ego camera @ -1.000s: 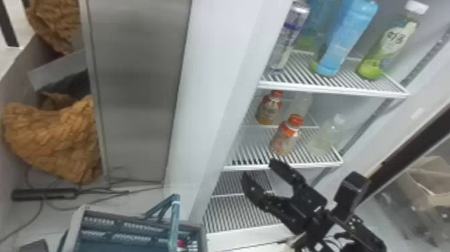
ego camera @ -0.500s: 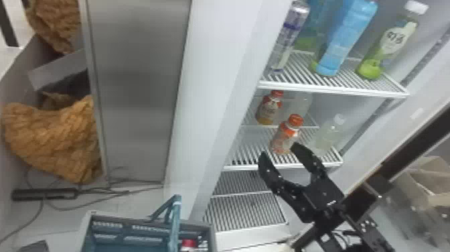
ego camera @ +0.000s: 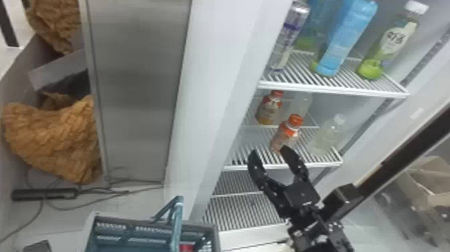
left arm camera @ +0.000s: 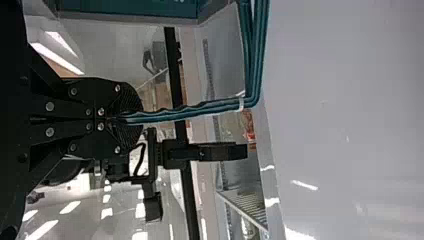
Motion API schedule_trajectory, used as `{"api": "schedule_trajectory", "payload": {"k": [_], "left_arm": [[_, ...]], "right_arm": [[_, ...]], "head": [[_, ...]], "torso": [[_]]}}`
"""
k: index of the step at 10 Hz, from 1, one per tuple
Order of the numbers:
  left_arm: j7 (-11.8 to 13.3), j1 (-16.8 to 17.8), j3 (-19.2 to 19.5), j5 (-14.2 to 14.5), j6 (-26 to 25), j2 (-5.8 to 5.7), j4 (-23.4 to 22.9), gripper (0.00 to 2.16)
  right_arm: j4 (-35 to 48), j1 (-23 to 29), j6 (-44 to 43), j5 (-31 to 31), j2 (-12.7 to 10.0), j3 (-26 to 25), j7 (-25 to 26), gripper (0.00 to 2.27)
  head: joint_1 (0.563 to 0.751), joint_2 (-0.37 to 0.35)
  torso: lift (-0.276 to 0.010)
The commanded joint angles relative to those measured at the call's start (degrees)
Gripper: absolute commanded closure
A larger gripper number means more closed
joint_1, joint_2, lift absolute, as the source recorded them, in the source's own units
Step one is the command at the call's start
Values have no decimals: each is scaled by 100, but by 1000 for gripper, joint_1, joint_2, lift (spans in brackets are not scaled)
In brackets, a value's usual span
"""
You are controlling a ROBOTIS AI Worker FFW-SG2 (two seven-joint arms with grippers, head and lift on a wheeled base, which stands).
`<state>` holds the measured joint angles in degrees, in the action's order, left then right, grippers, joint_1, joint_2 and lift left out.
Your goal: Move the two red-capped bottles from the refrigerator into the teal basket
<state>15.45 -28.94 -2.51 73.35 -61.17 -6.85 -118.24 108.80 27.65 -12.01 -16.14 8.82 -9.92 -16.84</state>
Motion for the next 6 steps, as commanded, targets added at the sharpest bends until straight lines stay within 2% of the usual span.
{"api": "schedule_trajectory", "payload": {"k": [1,6], "left_arm": [[-7,11,0,0,0,0,5,1157],[2,11,0,12,0,0,5,1157]], "right_arm": [[-467,-277,-150,-20,15,146,85,245],[-1282,-1078,-164,129,41,146,173,246]], "head": [[695,-350],[695,-350]], "torso": [[-224],[-224]]}}
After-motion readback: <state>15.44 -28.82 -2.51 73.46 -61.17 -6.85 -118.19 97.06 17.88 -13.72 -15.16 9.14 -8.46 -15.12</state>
